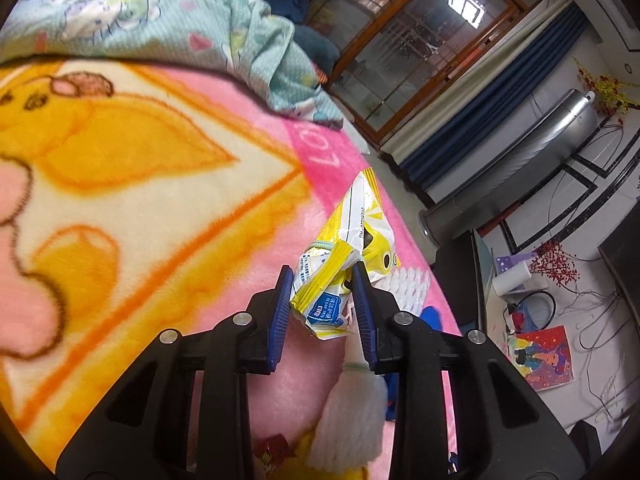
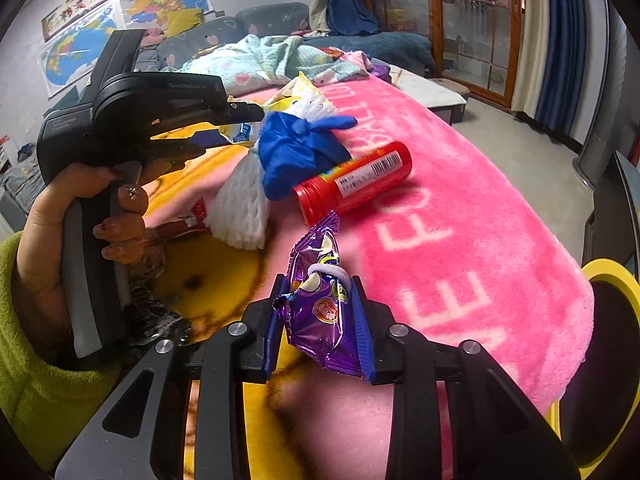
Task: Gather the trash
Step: 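Grasp the purple candy wrapper with the right gripper while the left grasps the yellow wrapper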
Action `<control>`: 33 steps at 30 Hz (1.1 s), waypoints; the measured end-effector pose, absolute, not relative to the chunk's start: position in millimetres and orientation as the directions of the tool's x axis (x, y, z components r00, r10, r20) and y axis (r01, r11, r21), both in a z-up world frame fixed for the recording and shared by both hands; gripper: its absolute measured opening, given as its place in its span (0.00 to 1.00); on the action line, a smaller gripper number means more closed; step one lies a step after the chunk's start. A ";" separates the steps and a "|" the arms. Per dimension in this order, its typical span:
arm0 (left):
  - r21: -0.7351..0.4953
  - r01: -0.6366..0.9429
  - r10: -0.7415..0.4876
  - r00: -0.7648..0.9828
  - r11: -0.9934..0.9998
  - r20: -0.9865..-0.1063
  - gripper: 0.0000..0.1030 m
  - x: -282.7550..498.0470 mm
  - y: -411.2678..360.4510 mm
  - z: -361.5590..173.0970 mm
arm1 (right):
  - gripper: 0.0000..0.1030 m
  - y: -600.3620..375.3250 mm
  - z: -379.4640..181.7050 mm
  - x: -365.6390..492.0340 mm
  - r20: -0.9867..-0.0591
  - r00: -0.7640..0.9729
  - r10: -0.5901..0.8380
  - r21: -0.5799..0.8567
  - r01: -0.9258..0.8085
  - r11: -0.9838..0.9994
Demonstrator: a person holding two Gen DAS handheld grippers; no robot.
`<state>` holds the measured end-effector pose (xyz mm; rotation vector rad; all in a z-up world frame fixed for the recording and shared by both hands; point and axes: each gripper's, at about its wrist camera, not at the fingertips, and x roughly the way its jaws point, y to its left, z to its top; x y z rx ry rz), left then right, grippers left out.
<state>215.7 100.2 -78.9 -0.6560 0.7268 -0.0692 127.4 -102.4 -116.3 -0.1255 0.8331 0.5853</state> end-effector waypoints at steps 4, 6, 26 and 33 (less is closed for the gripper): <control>-0.572 -0.138 -0.272 0.774 0.809 -0.572 0.22 207.1 98.1 -64.9 | 0.29 -104.8 -107.3 124.7 -0.712 0.540 0.448 0.118 -0.537 0.835; -0.567 -0.124 -0.272 0.782 0.815 -0.561 0.22 203.3 95.1 -57.9 | 0.29 -108.3 -102.6 124.6 -0.703 0.551 0.450 0.121 -0.531 0.839; -0.503 0.030 -0.315 0.810 0.864 -0.494 0.22 178.6 45.3 -9.8 | 0.29 -178.9 -45.3 130.1 -0.589 0.689 0.422 0.171 -0.404 0.899; -0.474 0.081 -0.338 0.805 0.877 -0.488 0.22 172.9 23.6 -3.4 | 0.29 -200.6 -34.9 131.9 -0.565 0.717 0.408 0.205 -0.358 0.911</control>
